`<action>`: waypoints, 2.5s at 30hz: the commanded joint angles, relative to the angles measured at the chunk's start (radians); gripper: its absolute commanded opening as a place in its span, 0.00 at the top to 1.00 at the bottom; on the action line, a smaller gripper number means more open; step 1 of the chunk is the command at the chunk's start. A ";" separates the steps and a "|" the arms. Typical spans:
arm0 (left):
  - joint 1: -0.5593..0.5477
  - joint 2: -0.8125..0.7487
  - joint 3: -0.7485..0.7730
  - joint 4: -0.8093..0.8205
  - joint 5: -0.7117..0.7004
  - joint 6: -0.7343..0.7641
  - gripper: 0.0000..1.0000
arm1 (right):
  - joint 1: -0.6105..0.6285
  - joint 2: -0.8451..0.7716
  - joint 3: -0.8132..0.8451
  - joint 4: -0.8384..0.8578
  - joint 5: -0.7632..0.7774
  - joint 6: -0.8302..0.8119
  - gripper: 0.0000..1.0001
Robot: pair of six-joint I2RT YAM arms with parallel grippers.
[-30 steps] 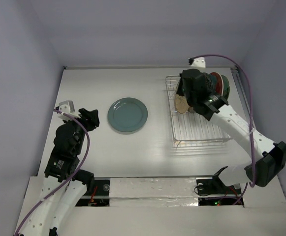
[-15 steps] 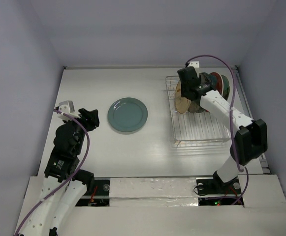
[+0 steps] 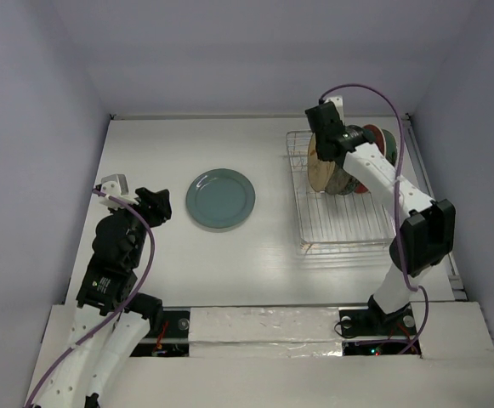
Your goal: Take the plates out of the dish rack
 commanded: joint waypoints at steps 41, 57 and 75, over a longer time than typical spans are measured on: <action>-0.005 0.003 -0.006 0.028 0.003 -0.003 0.53 | 0.263 0.175 -0.212 0.966 -0.718 0.680 1.00; -0.005 0.000 -0.007 0.030 0.003 0.000 0.53 | 0.263 0.202 -0.396 1.009 -0.706 0.705 0.77; -0.005 -0.013 -0.007 0.034 0.003 0.002 0.53 | 0.273 0.198 -0.264 0.510 -0.586 0.415 0.19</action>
